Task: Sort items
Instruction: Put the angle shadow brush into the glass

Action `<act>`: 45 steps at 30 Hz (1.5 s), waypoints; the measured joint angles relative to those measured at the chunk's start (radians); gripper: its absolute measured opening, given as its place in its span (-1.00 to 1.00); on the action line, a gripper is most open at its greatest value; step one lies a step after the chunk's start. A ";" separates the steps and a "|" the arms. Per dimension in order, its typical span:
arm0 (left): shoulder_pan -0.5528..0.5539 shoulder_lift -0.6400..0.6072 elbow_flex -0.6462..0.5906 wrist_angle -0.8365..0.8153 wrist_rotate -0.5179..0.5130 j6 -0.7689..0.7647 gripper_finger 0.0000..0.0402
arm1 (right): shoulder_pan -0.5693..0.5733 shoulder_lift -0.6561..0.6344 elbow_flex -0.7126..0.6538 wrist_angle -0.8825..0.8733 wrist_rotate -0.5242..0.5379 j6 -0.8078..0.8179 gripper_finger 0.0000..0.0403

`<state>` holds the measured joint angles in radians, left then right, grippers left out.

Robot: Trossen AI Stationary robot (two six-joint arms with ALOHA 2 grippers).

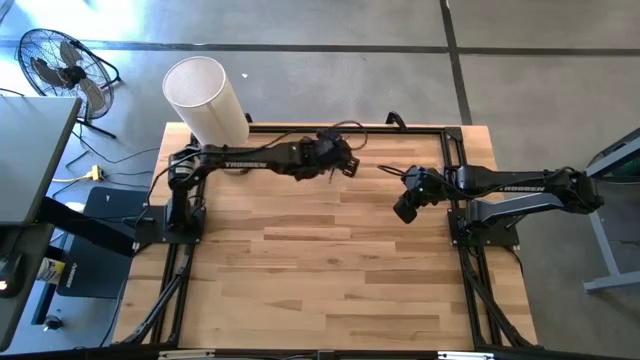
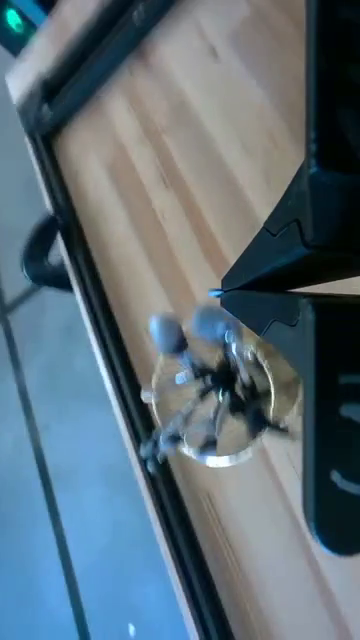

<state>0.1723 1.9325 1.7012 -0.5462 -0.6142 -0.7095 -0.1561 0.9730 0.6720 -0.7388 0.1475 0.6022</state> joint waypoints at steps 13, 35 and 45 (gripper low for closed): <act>0.108 -0.051 0.001 0.160 -0.007 0.114 -1.00 | 0.000 0.000 0.000 0.007 0.006 -0.001 -0.92; 0.127 -0.021 -0.164 0.333 0.008 0.129 -1.00 | 0.000 0.000 0.000 0.037 0.049 0.000 -0.92; 0.127 -0.025 -0.208 0.343 0.057 0.182 -0.99 | 0.000 0.000 0.000 0.071 0.052 0.000 -0.92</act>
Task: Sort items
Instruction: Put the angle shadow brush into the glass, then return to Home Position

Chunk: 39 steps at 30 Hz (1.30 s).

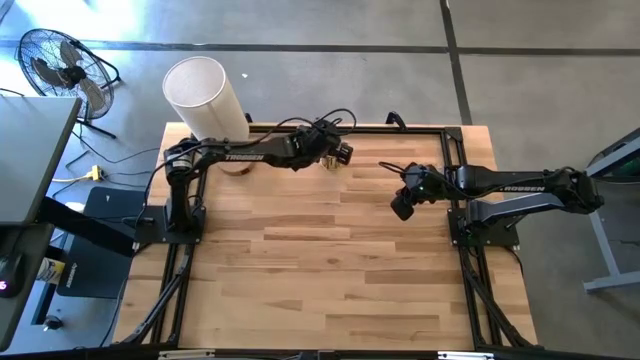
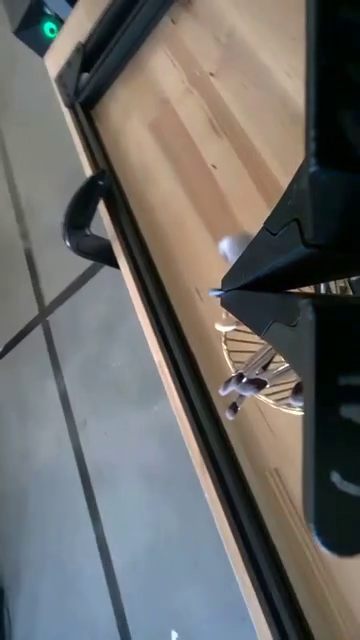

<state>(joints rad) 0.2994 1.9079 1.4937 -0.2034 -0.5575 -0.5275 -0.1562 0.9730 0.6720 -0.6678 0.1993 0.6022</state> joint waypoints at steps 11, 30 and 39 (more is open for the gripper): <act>0.001 0.000 0.000 -0.008 0.071 0.003 -0.50 | 0.000 0.000 0.000 0.000 -0.016 0.003 -0.92; -0.111 -0.037 0.315 -0.281 0.461 0.185 -0.53 | 0.000 0.000 0.000 -0.001 -0.060 -0.143 -0.92; -0.319 -0.071 0.141 -0.332 0.369 0.266 -0.98 | 0.000 0.000 0.001 -0.020 -0.155 -0.301 -0.92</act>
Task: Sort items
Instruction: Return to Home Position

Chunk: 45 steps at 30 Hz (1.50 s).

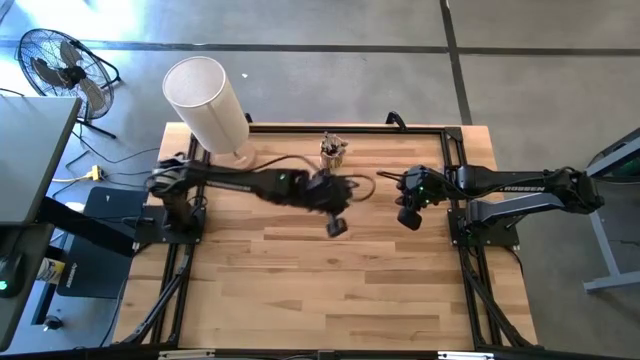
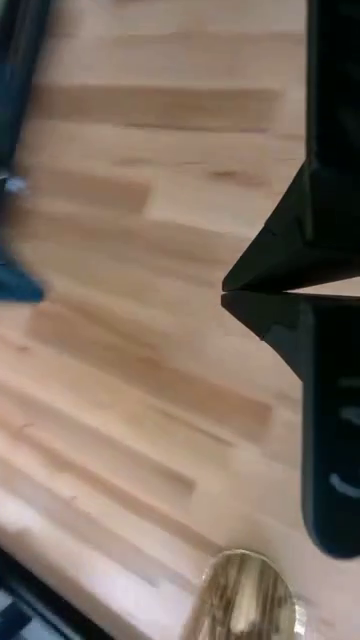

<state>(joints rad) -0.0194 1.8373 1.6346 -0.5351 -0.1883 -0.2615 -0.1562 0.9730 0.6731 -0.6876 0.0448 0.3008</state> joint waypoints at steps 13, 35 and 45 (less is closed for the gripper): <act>-0.038 -0.424 -0.714 0.476 0.097 0.052 -1.00 | 0.000 -0.001 0.000 0.001 -0.024 0.012 -0.92; 0.110 -1.132 -1.427 0.769 0.296 0.074 -1.00 | 0.000 0.001 0.000 0.036 0.045 0.013 -0.92; 0.110 -1.521 -1.619 0.755 0.370 0.074 -1.00 | 0.000 0.001 0.000 0.035 0.081 0.022 -0.92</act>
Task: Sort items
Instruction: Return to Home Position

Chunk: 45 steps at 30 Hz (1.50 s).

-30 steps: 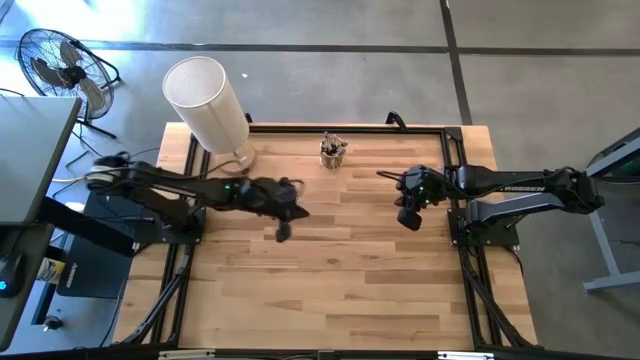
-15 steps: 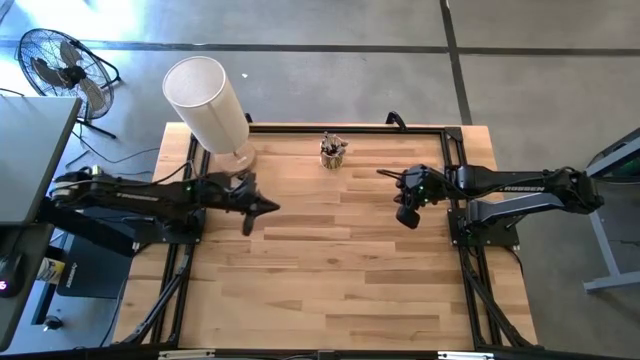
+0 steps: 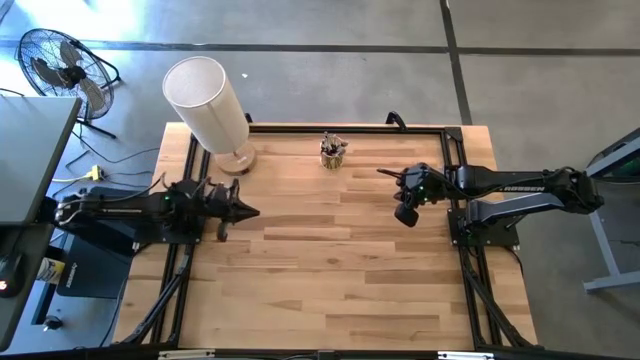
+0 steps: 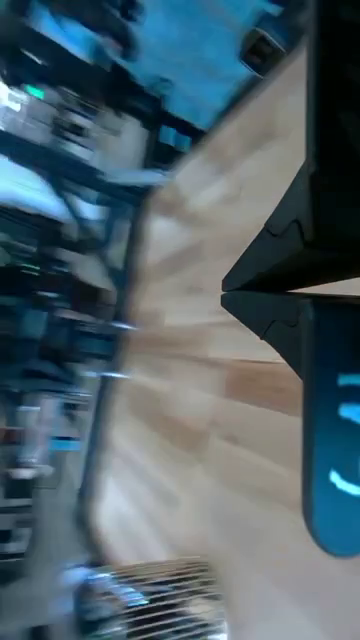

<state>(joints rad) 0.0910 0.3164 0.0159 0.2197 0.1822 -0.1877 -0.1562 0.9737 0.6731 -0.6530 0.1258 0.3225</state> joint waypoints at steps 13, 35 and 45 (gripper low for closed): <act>0.000 -0.269 0.000 -0.182 0.006 0.119 -1.00 | 0.000 0.000 0.000 -0.001 0.003 0.089 -0.92; 0.000 -0.247 -0.001 -0.215 -0.198 0.206 -1.00 | 0.001 0.000 -0.002 0.076 -0.099 -0.303 -0.99; 0.000 -0.247 -0.001 -0.215 -0.198 0.206 -1.00 | 0.061 -0.005 -0.021 0.170 -0.099 -0.436 -1.00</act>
<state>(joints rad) 0.0914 0.0696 0.0151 0.0044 -0.0154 0.0185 -0.0950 0.9682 0.6521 -0.4834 0.0267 -0.1135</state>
